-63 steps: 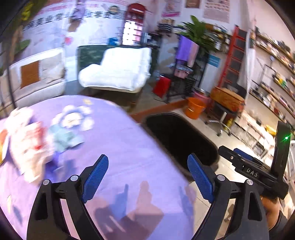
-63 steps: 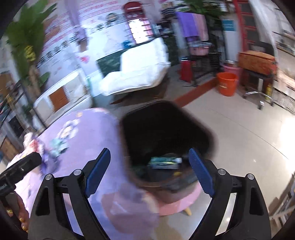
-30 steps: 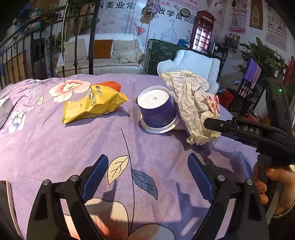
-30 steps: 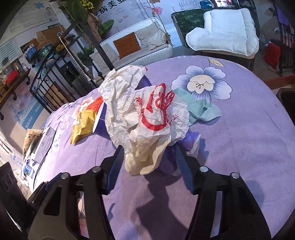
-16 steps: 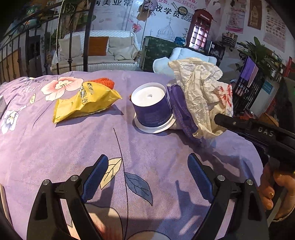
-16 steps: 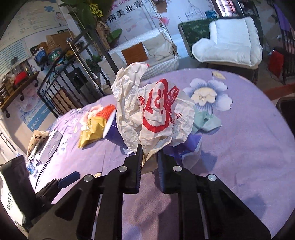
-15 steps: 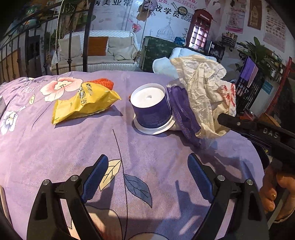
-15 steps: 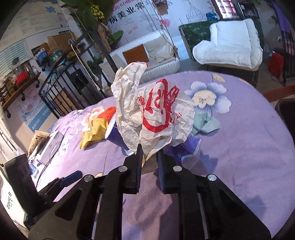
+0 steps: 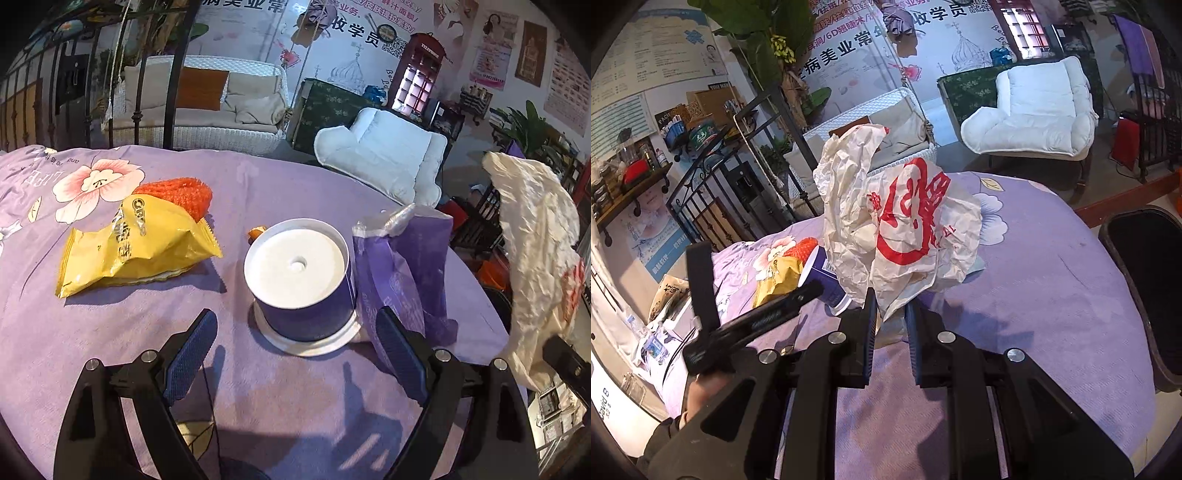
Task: Collect trash
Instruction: 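Grasp the purple-and-white paper cup with the left tool while the right tool holds the bag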
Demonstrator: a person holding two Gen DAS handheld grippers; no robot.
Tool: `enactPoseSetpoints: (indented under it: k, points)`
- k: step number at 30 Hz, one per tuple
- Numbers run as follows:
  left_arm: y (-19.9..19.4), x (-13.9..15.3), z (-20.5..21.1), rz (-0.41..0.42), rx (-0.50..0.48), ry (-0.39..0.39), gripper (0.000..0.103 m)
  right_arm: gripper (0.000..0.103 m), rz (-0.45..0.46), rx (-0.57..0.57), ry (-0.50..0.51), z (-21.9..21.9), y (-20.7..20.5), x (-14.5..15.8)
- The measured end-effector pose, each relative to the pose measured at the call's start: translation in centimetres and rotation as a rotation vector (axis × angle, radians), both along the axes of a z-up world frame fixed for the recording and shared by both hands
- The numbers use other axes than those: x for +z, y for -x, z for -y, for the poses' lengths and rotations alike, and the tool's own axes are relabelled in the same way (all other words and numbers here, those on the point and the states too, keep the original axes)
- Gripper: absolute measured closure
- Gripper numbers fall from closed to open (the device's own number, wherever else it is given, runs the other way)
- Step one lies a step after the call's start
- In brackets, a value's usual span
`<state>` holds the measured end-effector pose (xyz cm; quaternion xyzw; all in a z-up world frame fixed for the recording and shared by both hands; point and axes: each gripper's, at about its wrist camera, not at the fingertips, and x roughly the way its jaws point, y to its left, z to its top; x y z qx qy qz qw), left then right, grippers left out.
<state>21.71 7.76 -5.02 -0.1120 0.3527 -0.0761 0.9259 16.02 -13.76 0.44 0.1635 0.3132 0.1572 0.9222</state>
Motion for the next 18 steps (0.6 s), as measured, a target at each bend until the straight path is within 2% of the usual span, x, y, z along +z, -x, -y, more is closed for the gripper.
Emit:
enactPoseSetpoints:
  k: [9,11,13,18]
  points:
    - [-2.9,-0.5,1.1,-0.002,0.01,0.026,0.017,0.086,-0.015,-0.045,-0.014,2.5,1.1,-0.4]
    - [-3.1,-0.6,1.2,-0.002,0.012,0.039,0.027,0.086,-0.019,-0.055,-0.023,3.1,1.3,-0.6]
    - [-3.1,-0.7,1.2,-0.004,0.024,0.039,0.032,0.086,-0.024,-0.063,-0.028,3.5,1.5,-0.8]
    - [-1.7,-0.4,0.5,0.014,0.048,0.077,0.033,0.086,-0.026,-0.076,-0.033,4.1,1.8,-0.9]
